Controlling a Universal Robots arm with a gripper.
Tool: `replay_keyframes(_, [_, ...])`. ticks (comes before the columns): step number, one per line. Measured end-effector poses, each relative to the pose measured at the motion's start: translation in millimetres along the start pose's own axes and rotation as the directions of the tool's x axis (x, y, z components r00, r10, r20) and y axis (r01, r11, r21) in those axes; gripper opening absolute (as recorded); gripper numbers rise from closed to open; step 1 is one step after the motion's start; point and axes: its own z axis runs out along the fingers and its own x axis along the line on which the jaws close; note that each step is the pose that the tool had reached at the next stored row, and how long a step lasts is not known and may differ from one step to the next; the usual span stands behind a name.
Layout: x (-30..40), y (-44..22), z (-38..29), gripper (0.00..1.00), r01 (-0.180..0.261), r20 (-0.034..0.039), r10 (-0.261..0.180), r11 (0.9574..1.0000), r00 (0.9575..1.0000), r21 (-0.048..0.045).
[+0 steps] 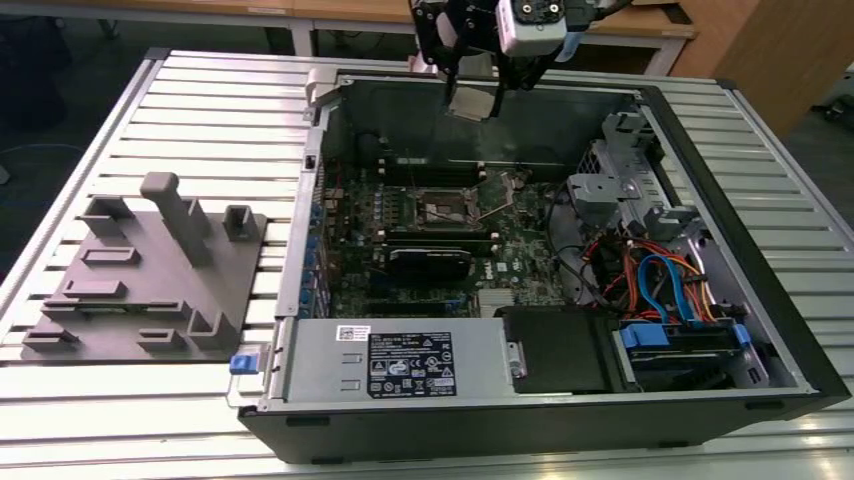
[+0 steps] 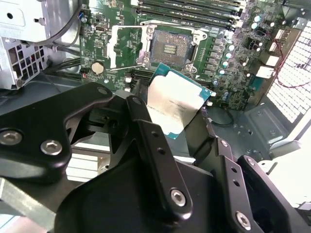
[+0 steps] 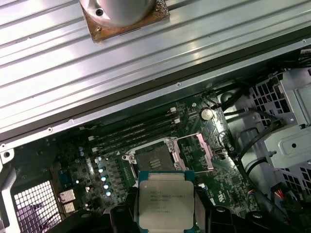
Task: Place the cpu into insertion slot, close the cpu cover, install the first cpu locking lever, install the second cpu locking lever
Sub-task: 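Place the cpu into insertion slot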
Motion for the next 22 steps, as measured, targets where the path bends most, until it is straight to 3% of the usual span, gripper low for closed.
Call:
replay_keyframes(10, [0.0,0.0,0.0,0.54,-0.003,0.0003,0.003,1.0000,1.0000,0.0000])
replay_keyframes(14, [0.0,0.0,0.2,0.54,-0.036,0.0031,0.036,0.9993,0.9993,-0.0008])
replay_keyframes(18, [0.0,-0.1,1.1,0.54,-0.095,0.0088,0.095,0.9954,0.9954,-0.0010])
replay_keyframes(22, [0.0,-0.2,1.9,0.54,-0.159,0.0147,0.160,0.9872,0.9871,-0.0023])
